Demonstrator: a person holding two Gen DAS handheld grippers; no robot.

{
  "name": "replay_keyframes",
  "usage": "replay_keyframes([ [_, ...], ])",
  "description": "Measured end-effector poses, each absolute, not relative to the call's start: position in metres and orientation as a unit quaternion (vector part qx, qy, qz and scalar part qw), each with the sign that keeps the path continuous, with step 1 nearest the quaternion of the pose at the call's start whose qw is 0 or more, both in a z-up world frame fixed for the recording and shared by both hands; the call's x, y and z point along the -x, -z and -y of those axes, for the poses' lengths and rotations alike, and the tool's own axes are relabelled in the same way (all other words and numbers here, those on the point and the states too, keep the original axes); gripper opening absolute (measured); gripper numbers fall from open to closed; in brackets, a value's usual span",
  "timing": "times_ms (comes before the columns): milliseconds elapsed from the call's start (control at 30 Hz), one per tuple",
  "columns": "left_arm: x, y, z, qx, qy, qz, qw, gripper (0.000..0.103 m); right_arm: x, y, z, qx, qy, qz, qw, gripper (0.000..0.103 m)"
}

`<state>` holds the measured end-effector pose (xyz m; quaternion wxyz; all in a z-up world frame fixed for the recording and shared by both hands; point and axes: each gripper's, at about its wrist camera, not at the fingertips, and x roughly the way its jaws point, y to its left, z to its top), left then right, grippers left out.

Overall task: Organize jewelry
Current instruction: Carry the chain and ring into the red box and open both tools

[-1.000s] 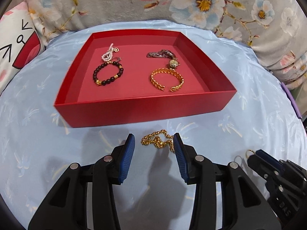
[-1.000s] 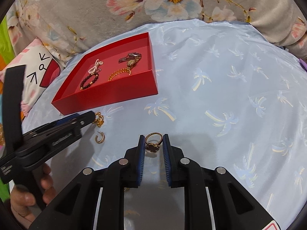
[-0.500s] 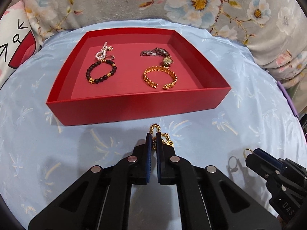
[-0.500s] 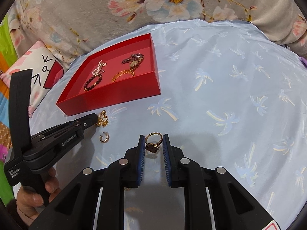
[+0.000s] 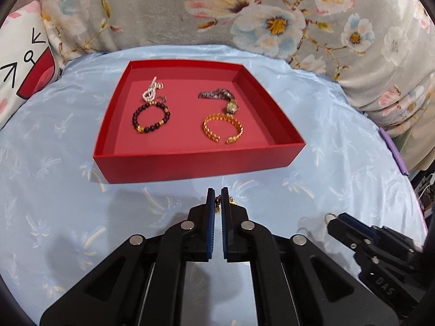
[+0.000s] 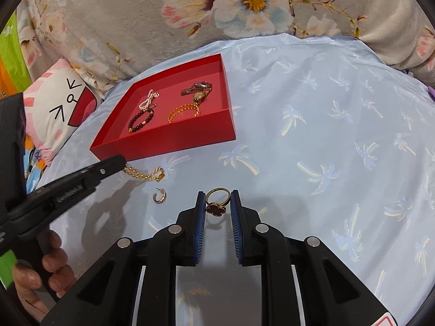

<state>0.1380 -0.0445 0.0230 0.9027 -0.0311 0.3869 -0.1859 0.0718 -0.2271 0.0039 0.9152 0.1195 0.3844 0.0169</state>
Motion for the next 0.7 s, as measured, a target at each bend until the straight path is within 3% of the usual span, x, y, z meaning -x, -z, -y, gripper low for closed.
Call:
replay_keyframes([
  [467, -0.156, -0.134, 0.035, 0.019, 0.212, -0.318, 0.924, 0.003, -0.113, -0.075, 0.219, -0.116, -0.077, -0.349, 0.927, 0.017],
  [700, -0.213, -0.148, 0.048, 0.021, 0.213, -0.309, 0.927, 0.003, -0.182, -0.087, 0.207, -0.104, -0.092, -0.358, 0.924, 0.017],
])
